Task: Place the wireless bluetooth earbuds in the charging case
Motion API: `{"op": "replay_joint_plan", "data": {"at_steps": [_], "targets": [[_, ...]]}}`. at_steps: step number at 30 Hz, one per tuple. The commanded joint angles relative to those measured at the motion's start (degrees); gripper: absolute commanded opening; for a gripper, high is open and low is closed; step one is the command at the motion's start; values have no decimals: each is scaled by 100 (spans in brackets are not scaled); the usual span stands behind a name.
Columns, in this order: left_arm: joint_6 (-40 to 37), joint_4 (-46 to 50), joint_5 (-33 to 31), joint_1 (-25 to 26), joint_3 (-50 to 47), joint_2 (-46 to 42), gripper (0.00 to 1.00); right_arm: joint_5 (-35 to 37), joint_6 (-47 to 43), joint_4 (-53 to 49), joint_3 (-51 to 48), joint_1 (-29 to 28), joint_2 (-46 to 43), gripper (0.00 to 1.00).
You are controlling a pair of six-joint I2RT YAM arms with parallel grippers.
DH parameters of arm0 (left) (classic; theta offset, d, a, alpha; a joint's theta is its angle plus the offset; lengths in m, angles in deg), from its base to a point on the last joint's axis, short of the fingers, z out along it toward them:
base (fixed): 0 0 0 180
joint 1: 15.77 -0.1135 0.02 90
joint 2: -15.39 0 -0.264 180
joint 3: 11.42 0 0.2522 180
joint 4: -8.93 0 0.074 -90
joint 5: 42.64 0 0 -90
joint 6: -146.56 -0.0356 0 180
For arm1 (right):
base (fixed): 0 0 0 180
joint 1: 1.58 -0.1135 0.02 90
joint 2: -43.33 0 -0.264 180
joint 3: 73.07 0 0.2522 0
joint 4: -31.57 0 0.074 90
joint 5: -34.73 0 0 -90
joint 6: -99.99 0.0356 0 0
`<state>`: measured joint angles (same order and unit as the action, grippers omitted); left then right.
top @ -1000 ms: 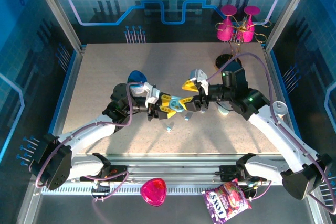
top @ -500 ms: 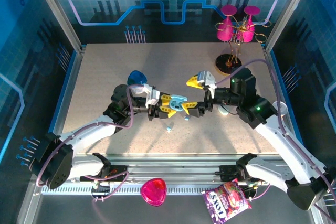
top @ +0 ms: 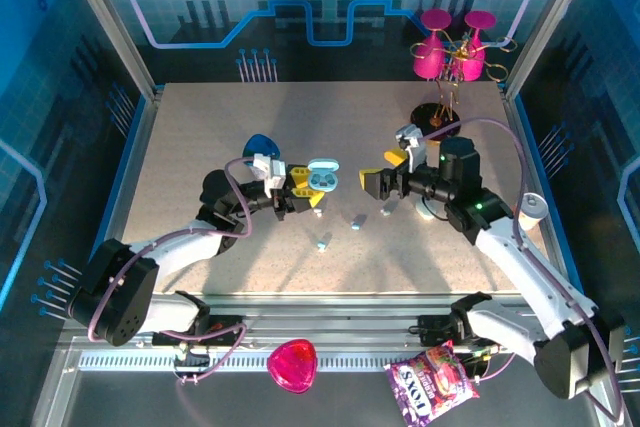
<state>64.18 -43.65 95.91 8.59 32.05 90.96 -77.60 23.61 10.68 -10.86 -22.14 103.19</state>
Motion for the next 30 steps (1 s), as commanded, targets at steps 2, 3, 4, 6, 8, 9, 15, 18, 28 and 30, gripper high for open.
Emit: {"op": "replay_joint_plan", "data": {"at_steps": [2, 3, 4, 6, 8, 9, 15, 18, 28, 30], "targets": [[-22, -257, -117, -58, -97, -221, 26, 874, 784, -770, -92, -24, 575, 92], [-28, -251, -117, -57, -96, -235, 26, 1009, 941, -822, -136, -44, 701, 92], [-26, -231, -111, -55, -97, -257, 26, 1084, 1126, -850, -202, -84, 841, 90], [-37, -197, -101, -56, -89, -296, 26, 1126, 1436, -817, -365, -164, 1055, 89], [-62, -99, -98, -56, -81, -362, 26, 1169, 1809, -650, -560, -297, 1231, 88], [-74, -50, -101, -57, -79, -390, 26, 1146, 1941, -548, -651, -356, 1302, 88], [-61, 87, -80, -60, -18, -444, 26, 1169, 2776, 106, -997, -924, 1862, 81], [-55, 100, -79, -59, -9, -464, 26, 1182, 3104, 420, -1043, -1235, 2180, 80], [-287, 572, -102, -54, -1, -726, 26, 1232, 3569, 934, -1003, -1662, 2795, 78], [-318, 618, -116, -55, -9, -754, 27, 1298, 3545, 880, -1004, -1647, 2786, 78]]}}
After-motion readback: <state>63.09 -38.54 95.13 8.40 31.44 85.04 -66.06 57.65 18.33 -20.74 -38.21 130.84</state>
